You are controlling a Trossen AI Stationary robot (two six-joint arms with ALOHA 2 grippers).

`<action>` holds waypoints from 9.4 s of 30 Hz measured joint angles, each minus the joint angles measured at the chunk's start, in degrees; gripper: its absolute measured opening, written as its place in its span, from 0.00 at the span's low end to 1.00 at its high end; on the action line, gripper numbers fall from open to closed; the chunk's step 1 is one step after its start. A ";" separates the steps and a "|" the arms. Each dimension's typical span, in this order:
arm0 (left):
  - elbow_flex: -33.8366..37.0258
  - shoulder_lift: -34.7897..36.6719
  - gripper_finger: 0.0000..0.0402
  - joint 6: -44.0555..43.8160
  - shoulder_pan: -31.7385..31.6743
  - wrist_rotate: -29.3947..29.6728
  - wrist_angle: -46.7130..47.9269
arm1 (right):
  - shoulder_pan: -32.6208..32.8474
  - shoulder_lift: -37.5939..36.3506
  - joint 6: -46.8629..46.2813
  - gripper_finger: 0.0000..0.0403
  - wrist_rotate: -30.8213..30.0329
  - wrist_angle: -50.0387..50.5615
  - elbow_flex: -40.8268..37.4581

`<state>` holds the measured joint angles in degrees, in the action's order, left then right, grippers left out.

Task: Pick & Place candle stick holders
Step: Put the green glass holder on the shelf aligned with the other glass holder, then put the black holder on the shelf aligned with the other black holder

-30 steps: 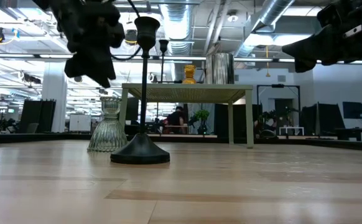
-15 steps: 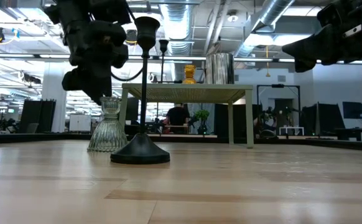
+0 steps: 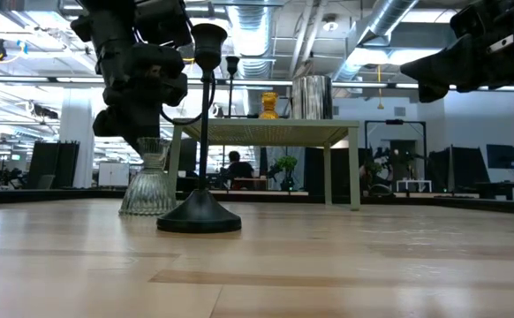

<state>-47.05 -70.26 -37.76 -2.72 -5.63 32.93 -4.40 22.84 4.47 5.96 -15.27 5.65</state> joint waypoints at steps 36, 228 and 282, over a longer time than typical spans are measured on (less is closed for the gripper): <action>-27.14 5.74 0.05 13.66 -2.92 8.63 6.70 | 0.00 -0.01 -0.02 0.00 -0.02 -0.22 0.02; -12.83 -2.78 0.00 43.08 -5.49 29.15 -15.35 | 0.00 -0.03 -0.02 0.00 -2.97 0.20 0.02; -7.39 13.62 0.01 39.11 -3.84 9.10 -17.47 | 0.00 -0.03 0.00 0.00 -2.99 0.26 0.02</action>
<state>-54.43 -56.63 1.35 -6.56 3.47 15.46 -4.40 22.81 4.47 2.96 -15.00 5.67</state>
